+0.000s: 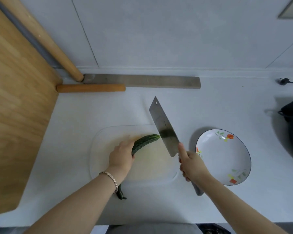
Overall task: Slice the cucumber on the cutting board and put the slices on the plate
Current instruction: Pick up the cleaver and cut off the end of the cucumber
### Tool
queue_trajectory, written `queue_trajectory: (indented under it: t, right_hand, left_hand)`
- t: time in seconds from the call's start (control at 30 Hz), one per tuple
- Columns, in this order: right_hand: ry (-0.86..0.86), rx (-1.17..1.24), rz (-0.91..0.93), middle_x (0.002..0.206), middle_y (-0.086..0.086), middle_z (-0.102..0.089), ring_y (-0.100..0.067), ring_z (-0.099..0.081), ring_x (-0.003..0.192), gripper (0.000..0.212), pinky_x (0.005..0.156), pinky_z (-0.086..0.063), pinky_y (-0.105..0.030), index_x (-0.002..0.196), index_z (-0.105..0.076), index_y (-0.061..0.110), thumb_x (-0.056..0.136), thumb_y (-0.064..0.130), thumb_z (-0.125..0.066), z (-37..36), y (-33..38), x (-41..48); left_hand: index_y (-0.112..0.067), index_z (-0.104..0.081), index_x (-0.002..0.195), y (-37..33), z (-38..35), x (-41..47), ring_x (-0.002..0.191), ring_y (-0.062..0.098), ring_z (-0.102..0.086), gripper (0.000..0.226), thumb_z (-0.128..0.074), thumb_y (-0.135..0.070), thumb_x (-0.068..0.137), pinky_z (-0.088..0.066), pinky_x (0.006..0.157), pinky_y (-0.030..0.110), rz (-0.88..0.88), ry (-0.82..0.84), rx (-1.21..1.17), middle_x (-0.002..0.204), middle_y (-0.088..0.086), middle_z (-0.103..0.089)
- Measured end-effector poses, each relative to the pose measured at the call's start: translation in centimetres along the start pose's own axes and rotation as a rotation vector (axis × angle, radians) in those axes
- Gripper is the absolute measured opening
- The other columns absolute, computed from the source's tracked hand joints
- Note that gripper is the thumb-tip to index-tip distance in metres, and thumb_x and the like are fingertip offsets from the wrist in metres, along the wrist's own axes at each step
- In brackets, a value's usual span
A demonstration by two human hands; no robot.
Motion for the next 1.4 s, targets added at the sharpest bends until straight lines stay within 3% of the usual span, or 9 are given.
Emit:
queue_trajectory:
  t: [0.3,0.43,0.57,0.7,0.8,0.87,1.0,1.2,1.4]
  right_hand:
    - [0.012,-0.193,0.078,0.056,-0.001,-0.037,-0.016,-0.034,0.050,0.045,0.051,-0.027,-0.027,0.057,-0.033,0.030,0.100,0.042,-0.029,-2.8,0.2,0.5]
    - [-0.064,-0.279,0.105,0.056,-0.004,-0.042,-0.026,-0.043,0.062,0.057,0.060,-0.031,-0.031,0.057,-0.034,0.009,0.099,0.048,-0.027,-2.9,0.8,-0.2]
    - [-0.073,-0.309,0.131,0.058,-0.003,-0.041,-0.027,-0.045,0.063,0.052,0.063,-0.031,-0.030,0.057,-0.033,0.013,0.100,0.044,-0.028,-3.6,0.8,-0.2]
    - [-0.053,-0.272,0.059,0.079,-0.004,-0.043,-0.026,-0.045,0.076,0.035,0.069,-0.036,-0.033,0.121,-0.053,0.010,0.102,0.023,-0.027,-4.4,0.5,1.4]
    - [-0.034,-0.291,0.101,0.068,-0.003,-0.043,-0.026,-0.044,0.073,0.044,0.070,-0.039,-0.033,0.079,-0.056,0.012,0.101,0.038,-0.028,-5.1,0.5,1.7]
    - [-0.073,-0.233,0.089,0.059,-0.003,-0.042,-0.026,-0.044,0.067,0.053,0.066,-0.035,-0.031,0.057,-0.035,0.015,0.098,0.048,-0.027,-5.0,0.1,1.9]
    - [-0.030,-0.077,0.016,0.053,-0.002,-0.041,-0.023,-0.040,0.055,0.054,0.062,-0.035,-0.031,0.058,-0.034,0.016,0.092,0.058,-0.032,-4.2,-1.1,2.5]
    - [0.000,0.017,0.059,0.051,-0.002,-0.035,-0.017,-0.030,0.045,0.050,0.049,-0.027,-0.025,0.066,-0.036,0.013,0.091,0.057,-0.037,-1.6,-1.1,2.0]
    - [-0.020,0.027,0.094,0.057,-0.008,-0.036,-0.019,-0.030,0.049,0.050,0.047,-0.026,-0.024,0.068,-0.036,0.010,0.093,0.054,-0.038,0.3,-1.0,1.4]
  left_hand:
    - [-0.021,-0.043,0.124,0.3,-0.3,0.0,0.103,0.032,-0.051,0.038,-0.054,-0.017,0.087,-0.048,0.080,0.039,0.031,0.013,-0.009,0.116,0.012,-0.051]
    - [-0.021,-0.041,0.125,0.4,-0.4,0.1,0.101,0.032,-0.051,0.040,-0.054,-0.018,0.088,-0.047,0.078,0.039,0.040,0.031,0.005,0.113,0.013,-0.051]
    - [-0.020,-0.040,0.127,0.4,-0.5,0.2,0.101,0.032,-0.052,0.041,-0.054,-0.019,0.088,-0.048,0.078,0.040,0.030,0.037,0.015,0.113,0.014,-0.051]
    - [-0.020,-0.043,0.122,0.5,-0.5,0.3,0.095,0.031,-0.053,0.037,-0.055,-0.018,0.087,-0.048,0.073,0.039,0.037,0.026,-0.014,0.106,0.013,-0.052]
    - [-0.020,-0.043,0.122,0.5,-0.4,0.3,0.093,0.031,-0.054,0.037,-0.055,-0.021,0.087,-0.049,0.071,0.038,0.041,0.038,-0.010,0.104,0.013,-0.052]
    - [-0.019,-0.043,0.121,0.8,-0.4,0.4,0.091,0.030,-0.056,0.037,-0.055,-0.024,0.087,-0.052,0.072,0.040,0.057,0.041,-0.050,0.103,0.013,-0.053]
    - [-0.016,-0.031,0.124,1.9,0.0,-0.2,0.079,0.030,-0.062,0.048,-0.058,-0.023,0.085,-0.057,0.065,0.041,0.242,0.035,-0.268,0.100,0.014,-0.058]
    - [-0.012,0.026,0.138,3.9,0.2,-2.5,0.053,0.026,-0.059,0.094,-0.053,-0.019,0.088,-0.055,0.049,0.035,0.799,0.143,-0.800,0.082,0.018,-0.061]
    - [0.005,-0.007,0.138,2.1,-0.7,-5.4,0.038,0.022,-0.058,0.075,-0.053,-0.029,0.090,-0.051,0.040,0.029,0.842,0.346,-0.781,0.060,0.016,-0.057]
Point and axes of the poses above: each hand's wrist, its own x-axis towards the middle knuckle, its own z-axis out of the back of the hand, y = z × x, the point moved 4 cm from there along x, towards the middle knuckle
